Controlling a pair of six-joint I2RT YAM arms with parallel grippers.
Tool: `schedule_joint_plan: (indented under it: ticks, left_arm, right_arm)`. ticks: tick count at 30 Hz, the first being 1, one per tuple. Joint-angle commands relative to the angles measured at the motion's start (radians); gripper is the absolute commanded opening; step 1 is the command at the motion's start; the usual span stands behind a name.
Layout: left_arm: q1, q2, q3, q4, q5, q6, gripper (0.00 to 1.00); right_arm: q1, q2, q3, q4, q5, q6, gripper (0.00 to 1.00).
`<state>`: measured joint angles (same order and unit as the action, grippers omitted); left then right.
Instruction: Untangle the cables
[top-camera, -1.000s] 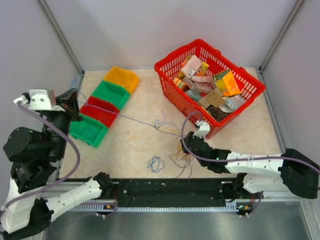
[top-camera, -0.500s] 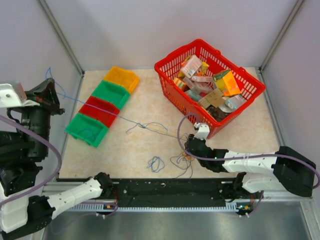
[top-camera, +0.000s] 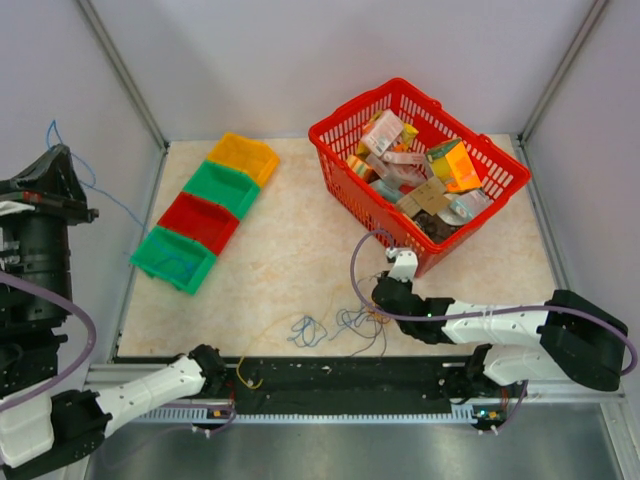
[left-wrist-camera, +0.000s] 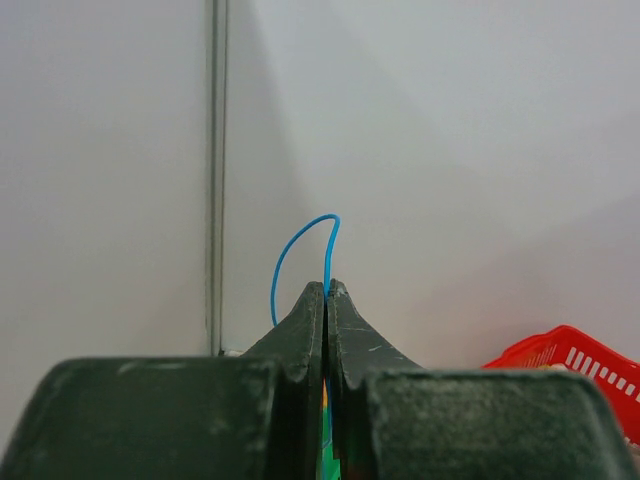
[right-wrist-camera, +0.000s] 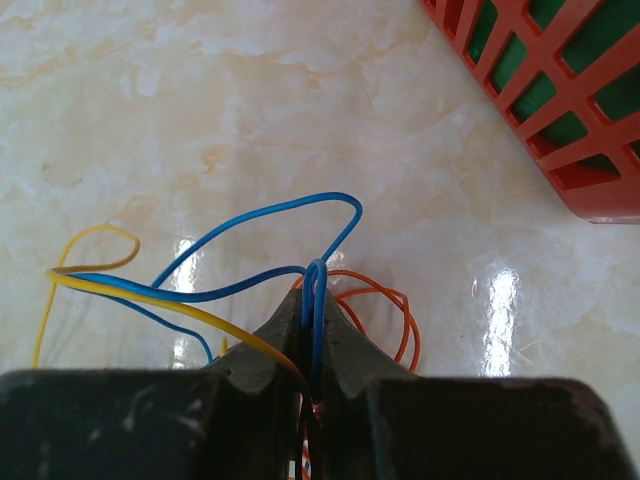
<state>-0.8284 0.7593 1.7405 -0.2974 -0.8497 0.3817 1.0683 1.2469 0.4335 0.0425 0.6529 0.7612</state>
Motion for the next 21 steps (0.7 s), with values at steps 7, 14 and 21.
schedule_joint_plan:
  ticks: [7,14,21]
  left_arm:
    - [0.003,0.090,-0.160,-0.186,0.141,-0.291,0.00]
    - [0.005,0.170,-0.321,-0.166,0.132,-0.377,0.00]
    - [0.055,0.207,-0.605,-0.123,0.199,-0.608,0.00]
  right_arm:
    - [-0.013,-0.003,0.007,0.085,-0.064,-0.112,0.06]
    - [-0.011,-0.044,-0.030,0.120,-0.087,-0.131,0.03]
    - [-0.011,-0.061,-0.052,0.137,-0.096,-0.132,0.04]
